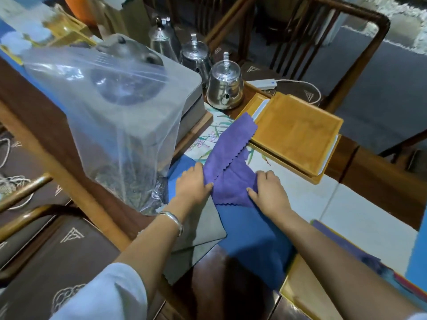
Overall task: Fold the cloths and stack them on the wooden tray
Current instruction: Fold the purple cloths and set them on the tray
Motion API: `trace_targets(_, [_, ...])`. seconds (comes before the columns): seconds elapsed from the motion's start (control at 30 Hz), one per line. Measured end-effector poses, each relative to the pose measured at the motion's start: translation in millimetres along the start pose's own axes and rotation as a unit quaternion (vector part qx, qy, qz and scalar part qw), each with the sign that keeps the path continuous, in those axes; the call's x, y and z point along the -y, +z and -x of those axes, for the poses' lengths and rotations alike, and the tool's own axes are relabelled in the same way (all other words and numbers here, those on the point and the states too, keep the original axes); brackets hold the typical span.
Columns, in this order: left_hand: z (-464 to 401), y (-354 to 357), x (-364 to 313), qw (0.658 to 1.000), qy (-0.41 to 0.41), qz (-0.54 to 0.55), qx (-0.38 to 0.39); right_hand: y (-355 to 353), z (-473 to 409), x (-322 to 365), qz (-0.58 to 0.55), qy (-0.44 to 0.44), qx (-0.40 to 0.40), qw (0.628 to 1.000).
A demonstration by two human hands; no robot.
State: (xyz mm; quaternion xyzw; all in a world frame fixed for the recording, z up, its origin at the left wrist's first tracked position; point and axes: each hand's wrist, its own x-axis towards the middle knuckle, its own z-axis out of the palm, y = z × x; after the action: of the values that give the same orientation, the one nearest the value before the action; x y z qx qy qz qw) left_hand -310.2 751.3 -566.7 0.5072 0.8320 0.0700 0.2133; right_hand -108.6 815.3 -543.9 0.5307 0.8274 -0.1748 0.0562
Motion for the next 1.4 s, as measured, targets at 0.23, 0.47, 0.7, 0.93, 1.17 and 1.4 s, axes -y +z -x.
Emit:
trace_targets(0.23, [-3,-4,-15,0.989,0.054,0.129,-0.039,-3,11,-7,-0.145,-0.028,-0.024,0.989])
trace_targets(0.47, [1,-33,-65,0.952,0.076,0.290,-0.056,-48,30,-48,-0.277,0.000,-0.134,0.952])
trace_targets(0.7, [25,-58,-151,0.913,0.196,0.357,-0.003,-98,96,-118,-0.357,0.023,-0.267,0.895])
trace_targets(0.93, [92,-65,-256,0.881,0.292,0.370,0.041,-145,210,-179,-0.329,0.059,-0.395,0.856])
trace_targets(1.17, [202,-42,-350,0.872,0.327,0.359,0.060,-167,347,-248,-0.347,0.077,-0.468,0.809])
trace_targets(1.4, [325,18,-403,0.910,0.292,0.291,0.049,-161,470,-309,-0.332,0.103,-0.475,0.808])
